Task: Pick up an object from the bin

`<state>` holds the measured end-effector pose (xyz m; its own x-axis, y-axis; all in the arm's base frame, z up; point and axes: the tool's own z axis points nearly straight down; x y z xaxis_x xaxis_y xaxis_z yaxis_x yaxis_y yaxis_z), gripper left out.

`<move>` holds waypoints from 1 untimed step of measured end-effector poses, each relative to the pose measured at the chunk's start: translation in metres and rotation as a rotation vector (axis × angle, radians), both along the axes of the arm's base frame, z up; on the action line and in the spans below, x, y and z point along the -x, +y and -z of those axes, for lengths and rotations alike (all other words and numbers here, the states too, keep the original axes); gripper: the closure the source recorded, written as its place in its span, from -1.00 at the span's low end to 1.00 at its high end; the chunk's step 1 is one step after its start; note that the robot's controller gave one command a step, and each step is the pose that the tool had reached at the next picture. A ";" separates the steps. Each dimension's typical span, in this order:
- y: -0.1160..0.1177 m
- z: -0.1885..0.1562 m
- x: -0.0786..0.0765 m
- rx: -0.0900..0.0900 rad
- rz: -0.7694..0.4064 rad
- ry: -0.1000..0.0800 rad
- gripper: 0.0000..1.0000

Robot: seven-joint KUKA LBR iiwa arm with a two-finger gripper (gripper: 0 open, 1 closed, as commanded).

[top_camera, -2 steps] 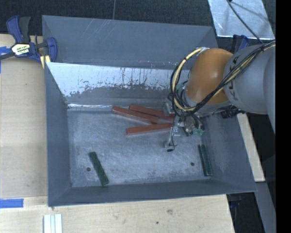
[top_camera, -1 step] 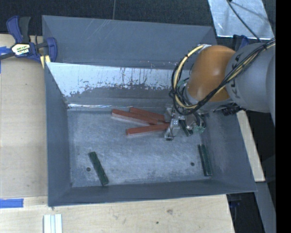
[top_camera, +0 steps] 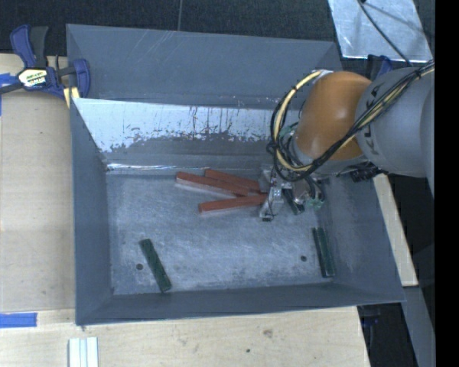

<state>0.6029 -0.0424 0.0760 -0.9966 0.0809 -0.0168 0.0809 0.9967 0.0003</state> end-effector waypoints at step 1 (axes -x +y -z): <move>0.024 -0.165 0.013 0.005 -0.500 0.007 1.00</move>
Offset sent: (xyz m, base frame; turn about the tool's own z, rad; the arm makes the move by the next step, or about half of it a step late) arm -0.0151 0.0235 0.1612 -0.5009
